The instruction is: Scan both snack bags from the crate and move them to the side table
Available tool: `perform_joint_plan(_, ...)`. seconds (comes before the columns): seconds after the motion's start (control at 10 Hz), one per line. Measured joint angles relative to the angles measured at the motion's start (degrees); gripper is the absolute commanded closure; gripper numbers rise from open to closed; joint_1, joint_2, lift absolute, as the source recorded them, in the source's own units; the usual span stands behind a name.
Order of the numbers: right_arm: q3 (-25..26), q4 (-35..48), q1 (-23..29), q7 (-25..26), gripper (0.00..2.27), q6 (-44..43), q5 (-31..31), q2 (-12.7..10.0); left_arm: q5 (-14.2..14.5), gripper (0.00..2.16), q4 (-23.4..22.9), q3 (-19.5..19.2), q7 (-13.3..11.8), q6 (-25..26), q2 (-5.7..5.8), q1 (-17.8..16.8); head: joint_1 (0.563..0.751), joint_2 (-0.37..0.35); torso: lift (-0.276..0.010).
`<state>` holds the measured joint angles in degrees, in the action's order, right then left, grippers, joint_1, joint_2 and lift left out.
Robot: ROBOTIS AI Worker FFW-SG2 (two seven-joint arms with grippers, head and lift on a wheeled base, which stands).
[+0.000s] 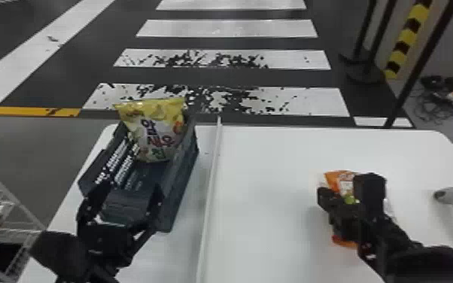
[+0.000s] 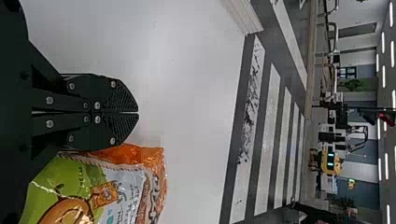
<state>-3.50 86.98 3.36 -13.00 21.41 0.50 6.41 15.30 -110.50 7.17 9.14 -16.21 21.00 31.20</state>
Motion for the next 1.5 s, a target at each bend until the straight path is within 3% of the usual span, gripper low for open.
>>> perform_joint_plan(0.5,0.8,0.8,1.4,-0.8,2.19,0.0,-0.4,0.5,0.0,0.06,0.1,0.0,0.0,0.0,-0.07,0.0,0.695,0.045,-0.099)
perform_joint_plan(0.9,-0.5,13.6,6.2,-3.2,2.19,5.9,-2.4,0.4,0.0,0.06,0.4,0.4,0.0,0.0,-0.17,-0.3,0.695,0.089,-0.099)
perform_joint_plan(1.2,4.2,21.8,9.0,-3.3,2.19,8.8,-3.3,0.4,0.1,0.06,0.5,0.3,0.1,0.0,-0.01,-0.3,0.695,0.055,-0.099)
perform_joint_plan(1.5,9.6,22.8,11.6,-3.6,2.19,8.0,-5.0,0.4,0.1,0.06,0.9,0.3,0.1,0.0,0.0,-0.3,0.695,-0.005,-0.099)
